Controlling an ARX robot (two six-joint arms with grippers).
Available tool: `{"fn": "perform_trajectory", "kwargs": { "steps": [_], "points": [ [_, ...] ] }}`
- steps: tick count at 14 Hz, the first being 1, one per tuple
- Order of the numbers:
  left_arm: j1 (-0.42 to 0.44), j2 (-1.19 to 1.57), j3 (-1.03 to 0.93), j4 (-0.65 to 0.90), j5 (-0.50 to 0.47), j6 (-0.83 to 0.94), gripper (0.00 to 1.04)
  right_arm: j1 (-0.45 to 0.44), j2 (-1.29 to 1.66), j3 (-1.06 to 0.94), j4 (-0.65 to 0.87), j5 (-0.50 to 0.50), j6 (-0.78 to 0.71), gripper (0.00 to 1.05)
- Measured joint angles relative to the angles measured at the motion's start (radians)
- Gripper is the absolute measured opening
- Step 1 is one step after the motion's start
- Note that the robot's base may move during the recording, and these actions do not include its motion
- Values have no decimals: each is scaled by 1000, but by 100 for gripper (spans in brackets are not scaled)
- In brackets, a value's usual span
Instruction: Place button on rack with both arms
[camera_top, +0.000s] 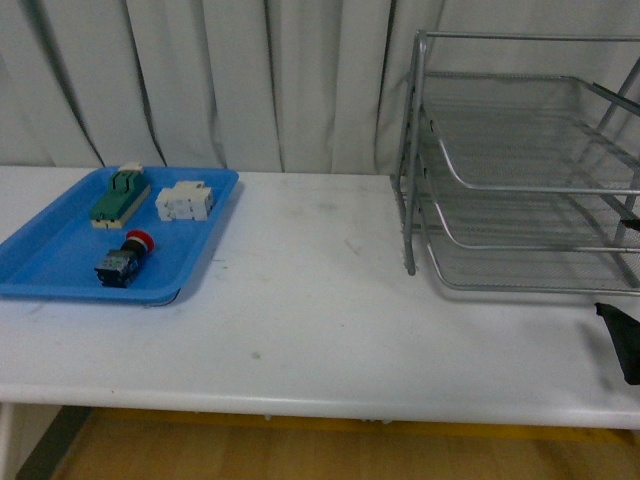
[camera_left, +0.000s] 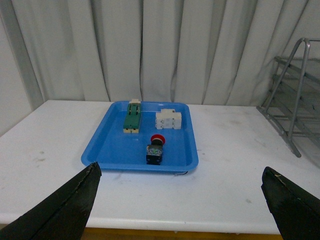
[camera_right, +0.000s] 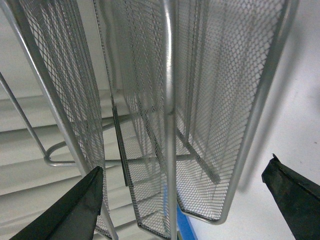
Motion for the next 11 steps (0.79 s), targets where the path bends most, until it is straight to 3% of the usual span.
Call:
{"fn": "perform_trajectory", "kwargs": {
  "steps": [11],
  "points": [
    [0,0,0,0,0,0,98,31,101,136,-2,13,-83,98]
  ]
}}
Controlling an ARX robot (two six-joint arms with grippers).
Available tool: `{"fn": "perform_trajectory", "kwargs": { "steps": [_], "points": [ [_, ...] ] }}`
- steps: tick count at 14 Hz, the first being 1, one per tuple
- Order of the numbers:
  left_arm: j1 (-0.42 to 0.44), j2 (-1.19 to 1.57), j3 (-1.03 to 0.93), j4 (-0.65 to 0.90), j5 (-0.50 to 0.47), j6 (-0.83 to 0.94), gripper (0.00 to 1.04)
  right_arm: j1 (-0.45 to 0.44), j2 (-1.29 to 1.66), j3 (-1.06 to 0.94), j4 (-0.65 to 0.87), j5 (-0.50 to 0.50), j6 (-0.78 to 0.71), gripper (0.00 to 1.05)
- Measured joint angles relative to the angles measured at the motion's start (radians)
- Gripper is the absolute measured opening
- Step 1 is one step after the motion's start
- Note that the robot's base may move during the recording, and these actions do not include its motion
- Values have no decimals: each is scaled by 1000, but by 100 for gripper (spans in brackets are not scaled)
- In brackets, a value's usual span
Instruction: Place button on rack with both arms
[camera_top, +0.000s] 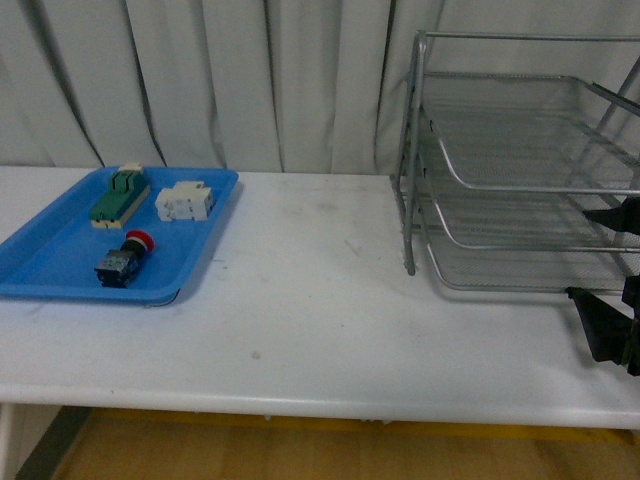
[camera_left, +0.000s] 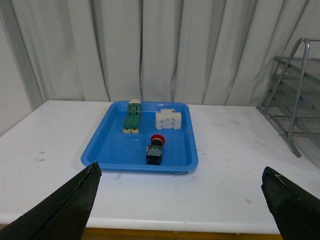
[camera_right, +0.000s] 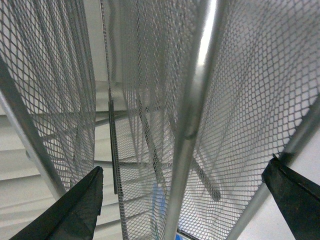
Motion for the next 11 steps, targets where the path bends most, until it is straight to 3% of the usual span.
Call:
{"fn": "perform_trajectory", "kwargs": {
  "steps": [2,3,7,8,11],
  "points": [
    [0,0,0,0,0,0,98,0,9,26,2,-2,-11,92],
    [0,0,0,0,0,0,98,0,13,60,1,-12,-28,59],
    [0,0,0,0,0,0,98,0,24,72,-6,-12,-49,12],
    [0,0,0,0,0,0,98,0,24,62,-5,-12,-12,3],
    [0,0,0,0,0,0,98,-1,14,21,10,-14,11,3]
  ]
}}
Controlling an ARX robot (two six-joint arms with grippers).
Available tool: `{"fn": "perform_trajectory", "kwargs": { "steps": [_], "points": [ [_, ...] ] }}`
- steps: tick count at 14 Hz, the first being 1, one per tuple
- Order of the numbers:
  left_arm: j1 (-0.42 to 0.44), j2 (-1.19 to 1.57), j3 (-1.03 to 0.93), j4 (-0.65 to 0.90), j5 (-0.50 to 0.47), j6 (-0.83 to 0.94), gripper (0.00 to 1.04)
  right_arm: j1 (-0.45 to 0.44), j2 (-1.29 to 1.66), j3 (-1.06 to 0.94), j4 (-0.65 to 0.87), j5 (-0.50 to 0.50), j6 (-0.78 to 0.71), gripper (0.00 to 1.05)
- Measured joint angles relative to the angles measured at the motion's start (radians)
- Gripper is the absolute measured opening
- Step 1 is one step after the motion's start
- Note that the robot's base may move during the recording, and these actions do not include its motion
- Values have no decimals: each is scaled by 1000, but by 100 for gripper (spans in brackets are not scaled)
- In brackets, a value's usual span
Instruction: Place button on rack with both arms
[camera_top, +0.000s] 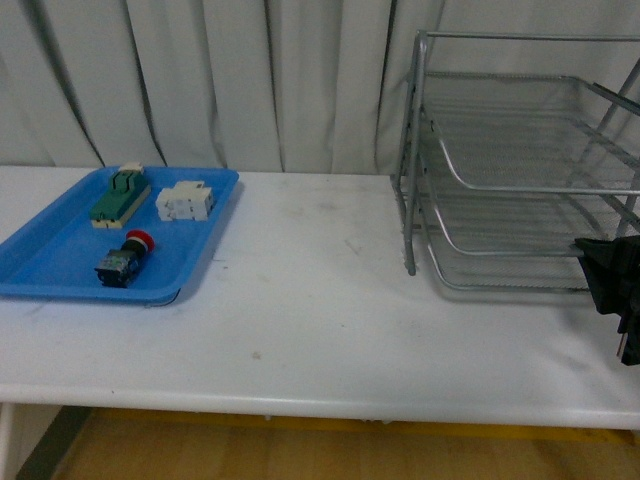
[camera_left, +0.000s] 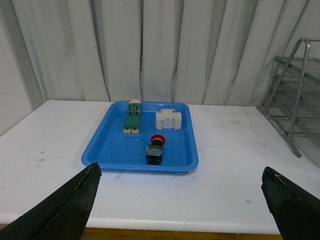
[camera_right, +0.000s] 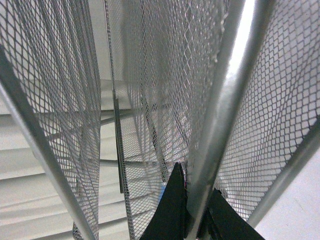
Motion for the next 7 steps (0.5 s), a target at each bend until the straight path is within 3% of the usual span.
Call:
{"fn": "perform_trajectory", "kwargs": {
  "steps": [7],
  "points": [
    [0,0,0,0,0,0,98,-2,-174,-334,10,-10,19,3]
  ]
}}
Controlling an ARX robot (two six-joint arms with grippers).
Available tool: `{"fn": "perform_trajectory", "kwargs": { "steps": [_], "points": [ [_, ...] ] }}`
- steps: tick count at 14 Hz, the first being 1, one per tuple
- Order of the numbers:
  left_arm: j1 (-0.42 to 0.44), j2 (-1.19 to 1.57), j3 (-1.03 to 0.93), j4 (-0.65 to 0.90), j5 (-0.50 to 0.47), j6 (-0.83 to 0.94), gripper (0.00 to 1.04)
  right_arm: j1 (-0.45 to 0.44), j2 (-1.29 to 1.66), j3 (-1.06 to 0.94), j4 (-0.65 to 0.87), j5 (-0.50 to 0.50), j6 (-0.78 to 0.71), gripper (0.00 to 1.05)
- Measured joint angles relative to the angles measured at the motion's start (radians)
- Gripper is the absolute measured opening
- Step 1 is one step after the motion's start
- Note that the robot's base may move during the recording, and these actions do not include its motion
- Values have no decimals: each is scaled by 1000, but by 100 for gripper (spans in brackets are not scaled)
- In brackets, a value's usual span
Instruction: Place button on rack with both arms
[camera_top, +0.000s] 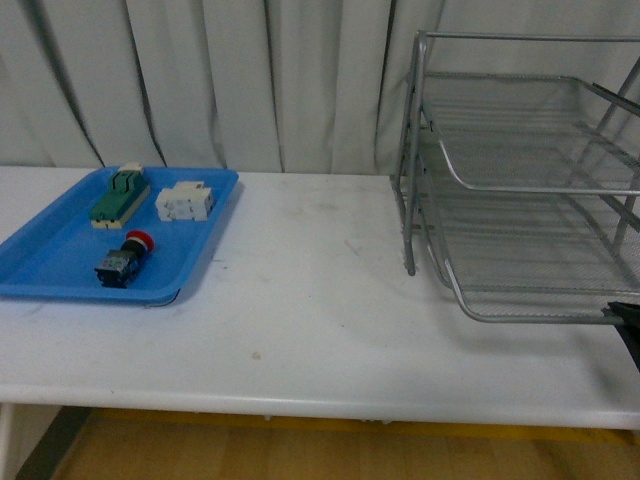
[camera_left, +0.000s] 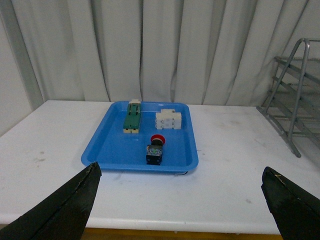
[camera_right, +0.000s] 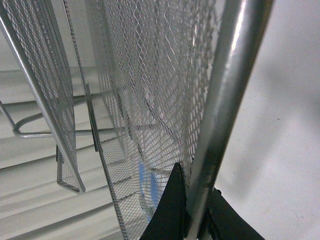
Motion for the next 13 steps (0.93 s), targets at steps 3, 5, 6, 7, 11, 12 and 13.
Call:
{"fn": "perform_trajectory", "kwargs": {
  "steps": [3,5,6,7,11,12,13],
  "points": [
    [0,0,0,0,0,0,98,-21,-29,-47,0,-14,-7,6],
    [0,0,0,0,0,0,98,-46,-35,-47,-19,-18,-15,31],
    [0,0,0,0,0,0,98,-58,-40,-47,-19,-19,-18,42],
    [0,0,0,0,0,0,98,-60,-48,-48,-18,-20,-21,55],
    [0,0,0,0,0,0,98,-79,-99,-104,-18,-29,-21,100],
    [0,0,0,0,0,0,98,-91,-126,-128,-18,-29,-21,97],
    [0,0,0,0,0,0,98,-98,-168,-161,-19,-34,-21,98]
  ]
}}
